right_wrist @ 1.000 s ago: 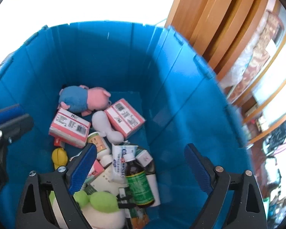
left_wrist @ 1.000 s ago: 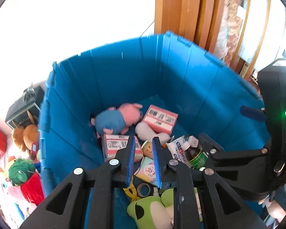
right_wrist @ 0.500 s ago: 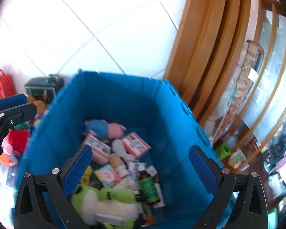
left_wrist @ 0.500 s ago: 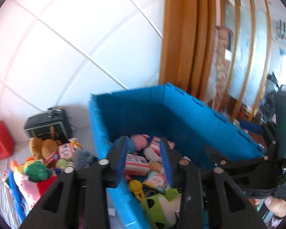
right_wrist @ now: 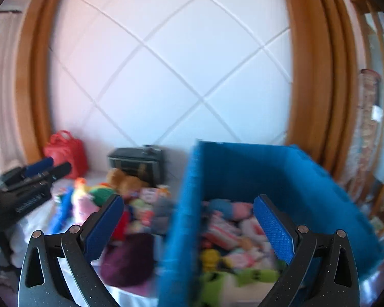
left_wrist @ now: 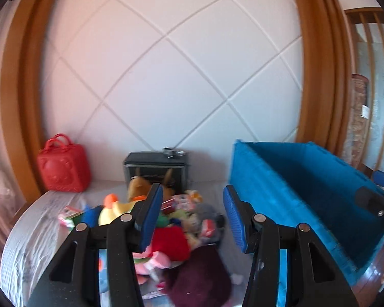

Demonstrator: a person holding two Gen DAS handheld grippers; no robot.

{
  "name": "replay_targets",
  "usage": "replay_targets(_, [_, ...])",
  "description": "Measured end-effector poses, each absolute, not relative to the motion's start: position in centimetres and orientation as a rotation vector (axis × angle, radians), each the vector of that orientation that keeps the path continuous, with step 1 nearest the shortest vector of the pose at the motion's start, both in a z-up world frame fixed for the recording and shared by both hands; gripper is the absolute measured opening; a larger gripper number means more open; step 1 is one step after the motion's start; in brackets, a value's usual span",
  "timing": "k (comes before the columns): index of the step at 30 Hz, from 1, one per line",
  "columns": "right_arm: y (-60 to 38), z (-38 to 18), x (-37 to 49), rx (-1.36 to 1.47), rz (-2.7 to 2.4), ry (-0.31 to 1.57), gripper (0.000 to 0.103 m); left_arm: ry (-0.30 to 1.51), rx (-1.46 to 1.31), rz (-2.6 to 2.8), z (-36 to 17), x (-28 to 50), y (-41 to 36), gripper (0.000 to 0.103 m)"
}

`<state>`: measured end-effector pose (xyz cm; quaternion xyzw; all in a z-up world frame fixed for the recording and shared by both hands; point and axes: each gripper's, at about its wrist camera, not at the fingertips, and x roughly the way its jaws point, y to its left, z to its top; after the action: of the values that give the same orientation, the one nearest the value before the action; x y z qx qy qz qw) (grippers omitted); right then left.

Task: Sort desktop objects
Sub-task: 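Return both grippers from the crate to the pile on the bed, then move the left gripper to the paracetamol box while the right approaches the pink tissue pack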

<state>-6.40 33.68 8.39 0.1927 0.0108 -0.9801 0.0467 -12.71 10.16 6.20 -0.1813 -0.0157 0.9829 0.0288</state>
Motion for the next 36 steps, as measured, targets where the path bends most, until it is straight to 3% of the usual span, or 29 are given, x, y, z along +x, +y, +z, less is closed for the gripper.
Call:
replay_targets(9, [25.7,3.6,-7.7,0.649,-2.811,-0.054,0.103,-0.124,-0.891,3.060,-0.5,-12.4,-1.0,0.048])
replay_targets(15, [22.2,-2.4,-9.2,0.863,-2.737,-0.072,0.103,-0.131,-1.172,2.996,-7.9,-12.4,-4.7,0.048])
replay_targets(26, [21.1,-15.6,-11.0,1.348,-2.645,-0.135,0.103,-0.090,-1.548,2.746,-20.7,-13.1,-3.8,0.048])
replay_targets(36, [22.9,-22.8,-11.5,1.615,-2.564,-0.242,0.103,-0.034,-1.703,2.678,-25.5,-17.7,-3.0,0.048])
